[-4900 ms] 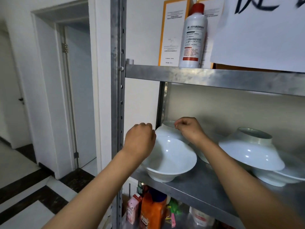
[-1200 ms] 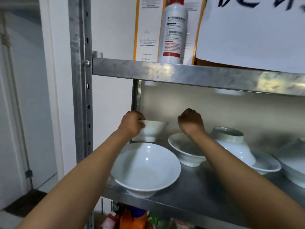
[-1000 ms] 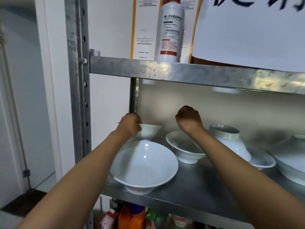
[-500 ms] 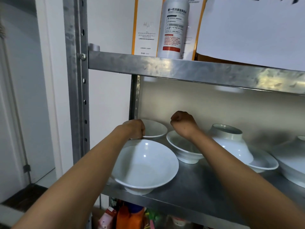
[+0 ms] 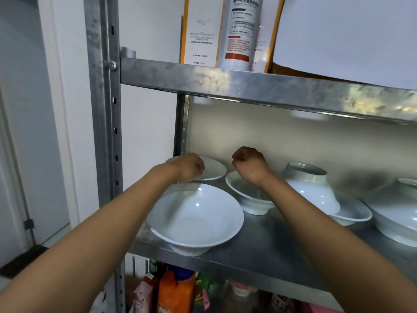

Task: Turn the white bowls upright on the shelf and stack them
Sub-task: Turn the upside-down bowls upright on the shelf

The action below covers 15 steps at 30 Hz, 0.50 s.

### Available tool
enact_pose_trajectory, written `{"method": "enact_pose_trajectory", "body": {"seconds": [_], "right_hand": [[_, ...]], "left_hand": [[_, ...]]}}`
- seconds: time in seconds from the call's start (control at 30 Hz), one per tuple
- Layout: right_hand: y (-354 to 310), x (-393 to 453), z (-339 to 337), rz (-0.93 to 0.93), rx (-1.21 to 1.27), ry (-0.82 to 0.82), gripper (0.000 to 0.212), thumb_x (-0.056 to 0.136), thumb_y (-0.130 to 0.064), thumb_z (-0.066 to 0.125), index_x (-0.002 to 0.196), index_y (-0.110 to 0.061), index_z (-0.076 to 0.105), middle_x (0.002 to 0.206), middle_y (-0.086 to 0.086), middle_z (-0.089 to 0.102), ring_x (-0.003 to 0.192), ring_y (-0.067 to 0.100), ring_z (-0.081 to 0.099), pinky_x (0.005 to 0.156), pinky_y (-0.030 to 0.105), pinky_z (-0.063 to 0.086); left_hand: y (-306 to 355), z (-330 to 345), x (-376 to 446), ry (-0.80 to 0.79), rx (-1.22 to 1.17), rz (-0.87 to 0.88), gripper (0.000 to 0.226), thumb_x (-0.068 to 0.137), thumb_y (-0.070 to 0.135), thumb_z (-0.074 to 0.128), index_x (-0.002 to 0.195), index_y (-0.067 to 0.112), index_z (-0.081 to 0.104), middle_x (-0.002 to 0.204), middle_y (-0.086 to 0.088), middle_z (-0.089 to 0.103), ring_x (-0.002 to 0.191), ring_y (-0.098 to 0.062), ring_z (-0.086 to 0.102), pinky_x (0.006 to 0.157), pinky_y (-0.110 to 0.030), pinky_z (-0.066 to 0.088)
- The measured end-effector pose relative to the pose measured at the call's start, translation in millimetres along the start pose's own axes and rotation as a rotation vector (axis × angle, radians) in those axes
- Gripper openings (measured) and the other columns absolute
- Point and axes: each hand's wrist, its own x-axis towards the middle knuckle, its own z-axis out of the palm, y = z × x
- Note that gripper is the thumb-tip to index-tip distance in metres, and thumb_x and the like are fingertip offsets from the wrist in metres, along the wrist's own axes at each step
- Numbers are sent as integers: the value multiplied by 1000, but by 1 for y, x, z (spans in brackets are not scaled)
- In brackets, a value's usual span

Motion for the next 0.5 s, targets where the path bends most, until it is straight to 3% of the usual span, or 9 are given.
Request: {"method": "enact_pose_trajectory", "body": {"seconds": [0.1,0.17,0.23,0.37,0.5], "right_hand": [[4,-5,0,8,31,27,27,84,-18,51,107,-17,65,111,1,67,102,21,59,85,26,46],[5,-10,-1,6,65,52,26,84,-18,51,106,-19,64,109,0,67,99,20,59,81,24,45],[6,-13,-3,-14,78,63,25,85,-18,51,106,-20,64,108,-1,67,97,19,59,81,24,44],[10,-22,-12,-72,61,45,25,85,-20,53,107,-19,63,108,0,67,100,21,61,87,29,49],[16,-27,-23,-29,160,49,23,87,-18,53,106,-19,66,111,-1,66,101,19,60,83,24,44]], "left_hand": [[19,1,-18,-3,-28,91,25,92,22,54,112,18,67,121,2,61,107,-16,55,86,-22,40],[26,4,-31,-6,39,90,27,92,25,55,116,21,65,122,2,57,104,-17,54,81,-22,40],[25,6,-41,-37,116,72,35,88,25,62,123,21,60,128,-1,54,111,-21,52,85,-26,43],[12,6,-64,-17,444,-49,79,71,27,77,140,21,38,141,-4,35,129,-27,36,100,-42,42],[0,19,-75,5,532,-194,83,71,20,76,140,15,29,139,-8,35,123,-28,40,88,-40,46]]}}
